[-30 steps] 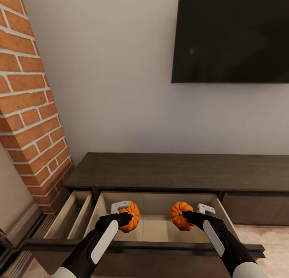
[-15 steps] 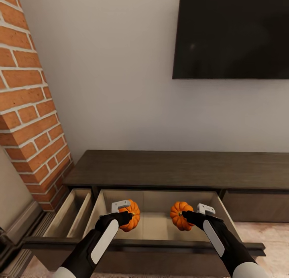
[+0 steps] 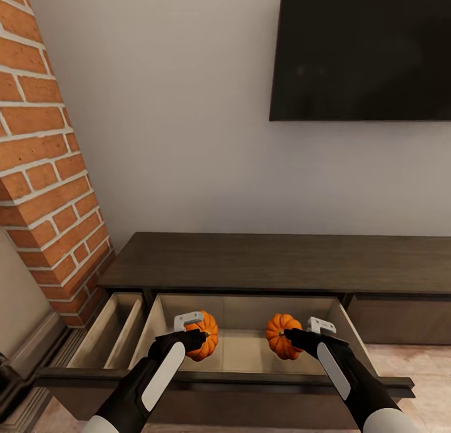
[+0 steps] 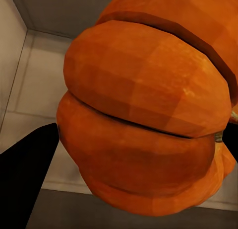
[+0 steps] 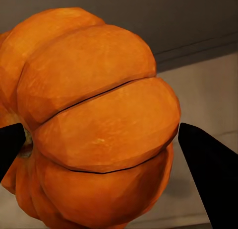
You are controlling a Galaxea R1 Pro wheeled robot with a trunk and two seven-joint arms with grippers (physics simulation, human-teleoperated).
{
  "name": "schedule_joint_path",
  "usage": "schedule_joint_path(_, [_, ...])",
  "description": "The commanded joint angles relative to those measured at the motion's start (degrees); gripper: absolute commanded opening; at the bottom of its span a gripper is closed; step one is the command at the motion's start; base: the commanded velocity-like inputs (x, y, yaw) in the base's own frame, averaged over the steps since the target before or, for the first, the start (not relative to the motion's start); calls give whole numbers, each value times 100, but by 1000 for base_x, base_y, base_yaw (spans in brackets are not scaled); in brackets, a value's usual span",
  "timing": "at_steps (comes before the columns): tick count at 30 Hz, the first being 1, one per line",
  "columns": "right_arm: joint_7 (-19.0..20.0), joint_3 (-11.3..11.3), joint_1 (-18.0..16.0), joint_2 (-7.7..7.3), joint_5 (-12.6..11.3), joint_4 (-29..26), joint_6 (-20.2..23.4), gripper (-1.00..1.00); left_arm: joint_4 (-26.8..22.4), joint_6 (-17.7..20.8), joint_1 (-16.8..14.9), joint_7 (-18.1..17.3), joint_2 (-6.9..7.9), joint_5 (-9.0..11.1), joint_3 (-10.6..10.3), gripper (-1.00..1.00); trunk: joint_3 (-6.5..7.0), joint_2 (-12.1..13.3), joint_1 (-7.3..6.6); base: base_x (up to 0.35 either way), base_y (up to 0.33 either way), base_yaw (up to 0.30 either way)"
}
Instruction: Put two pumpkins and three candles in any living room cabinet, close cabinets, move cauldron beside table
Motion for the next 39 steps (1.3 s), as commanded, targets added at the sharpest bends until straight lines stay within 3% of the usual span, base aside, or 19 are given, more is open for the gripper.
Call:
schedule_joint_path(1, [-76, 30, -3, -8, -60, -11, 20, -100, -8, 9, -4, 75, 2, 50, -12, -100, -6, -3, -1, 0, 0, 0])
schedule_joint_path(13, [-69, 30, -3, -8, -68, -11, 31, -100, -16, 9, -4, 75, 11, 50, -4, -100, -6, -3, -1, 0, 0, 0])
schedule_joint_path(14, [-69, 30, -3, -8, -68, -11, 31, -100, -16, 9, -4, 75, 11, 50, -4, 100, -6, -3, -1, 0, 0, 0])
schedule_joint_path(23, [-147, 30, -3, -2, -48, -11, 55, -100, -17, 9, -4, 75, 11, 47, 1, 100, -6, -3, -1, 0, 0, 0])
schedule_joint_path(26, [-588, 40, -3, 2, -23, -14, 26, -100, -17, 9, -4, 75, 9, 42, -6, 100, -6, -3, -1, 0, 0, 0])
schedule_joint_path(29, [-1064, 56, -3, 111, 12, -19, 3, -100, -17, 9, -4, 75, 4, 41, -11, 100, -6, -3, -1, 0, 0, 0])
schedule_joint_path(39, [-1172, 68, -3, 184, 4, -12, -152, -100, -17, 9, -4, 76, 2, 41, -12, 100, -6, -3, -1, 0, 0, 0])
